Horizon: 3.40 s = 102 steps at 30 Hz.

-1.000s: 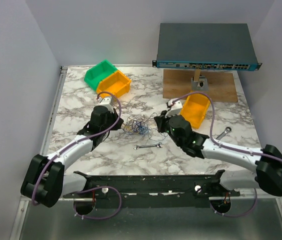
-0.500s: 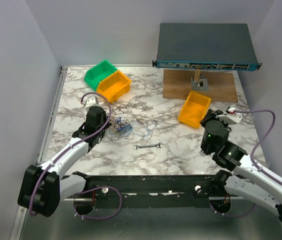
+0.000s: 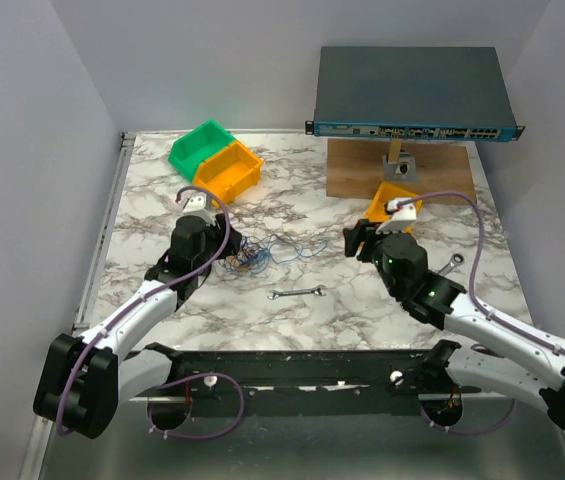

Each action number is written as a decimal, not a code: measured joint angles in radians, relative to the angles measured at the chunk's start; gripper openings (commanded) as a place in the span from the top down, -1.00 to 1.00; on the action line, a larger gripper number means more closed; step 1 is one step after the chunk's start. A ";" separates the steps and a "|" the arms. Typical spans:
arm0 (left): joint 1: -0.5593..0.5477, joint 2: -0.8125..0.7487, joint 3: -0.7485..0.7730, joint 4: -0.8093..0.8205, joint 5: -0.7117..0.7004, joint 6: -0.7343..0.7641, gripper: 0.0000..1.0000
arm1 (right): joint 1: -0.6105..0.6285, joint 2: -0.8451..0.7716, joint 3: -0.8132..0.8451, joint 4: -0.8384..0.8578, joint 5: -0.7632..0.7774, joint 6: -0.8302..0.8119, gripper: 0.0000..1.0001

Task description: Untangle the cables

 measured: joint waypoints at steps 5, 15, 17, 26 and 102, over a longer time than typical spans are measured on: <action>-0.009 0.000 0.004 -0.032 -0.034 0.024 -0.24 | 0.000 0.138 0.017 0.016 -0.208 -0.034 -0.43; -0.141 0.187 0.240 -0.261 -0.314 0.096 -0.26 | 0.000 0.184 0.023 0.070 -0.363 -0.040 -0.45; -0.199 0.209 0.277 -0.299 -0.414 0.107 -0.28 | 0.000 0.184 0.023 0.076 -0.375 -0.040 -0.46; -0.273 0.095 0.173 -0.222 -0.545 0.188 -0.24 | 0.000 0.179 0.023 0.079 -0.389 -0.040 -0.46; -0.077 -0.239 -0.099 0.038 -0.247 -0.004 1.00 | 0.000 0.074 -0.060 -0.076 0.465 0.350 0.98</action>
